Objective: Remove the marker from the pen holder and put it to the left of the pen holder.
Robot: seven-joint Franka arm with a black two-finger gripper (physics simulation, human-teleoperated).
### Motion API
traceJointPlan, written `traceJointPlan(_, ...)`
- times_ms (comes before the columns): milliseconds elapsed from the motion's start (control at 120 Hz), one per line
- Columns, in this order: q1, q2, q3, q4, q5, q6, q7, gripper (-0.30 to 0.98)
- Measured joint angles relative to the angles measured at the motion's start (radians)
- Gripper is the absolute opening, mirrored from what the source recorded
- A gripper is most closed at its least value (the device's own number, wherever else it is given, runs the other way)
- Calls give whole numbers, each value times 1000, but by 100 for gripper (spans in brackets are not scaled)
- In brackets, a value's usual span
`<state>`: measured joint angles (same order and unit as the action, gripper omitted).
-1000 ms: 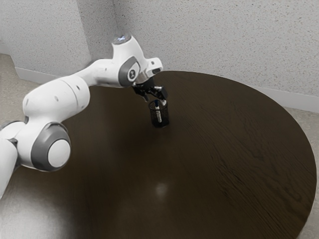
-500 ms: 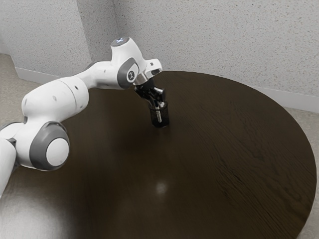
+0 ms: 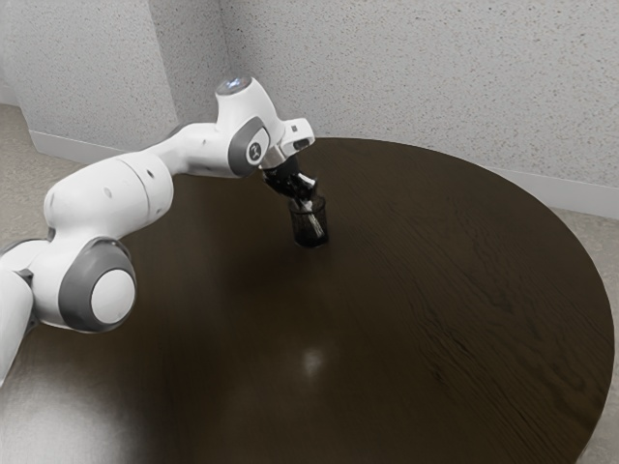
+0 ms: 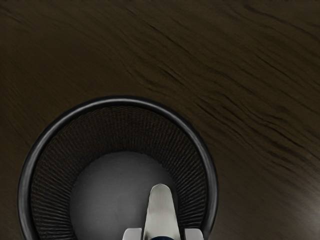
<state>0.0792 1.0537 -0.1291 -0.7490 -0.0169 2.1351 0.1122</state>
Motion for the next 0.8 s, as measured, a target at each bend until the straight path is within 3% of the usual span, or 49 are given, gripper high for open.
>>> traceJointPlan(225, -2, -48, 1, -4, 45, 2, -9, -6)
traceJointPlan(408, -5, -165, 5, -45, 101, -36, -17, -8)
traceJointPlan(608, 4, -262, 58, -99, 156, -169, -20, -8)
traceJointPlan(800, 44, -257, 48, -89, 172, -421, -16, -9)
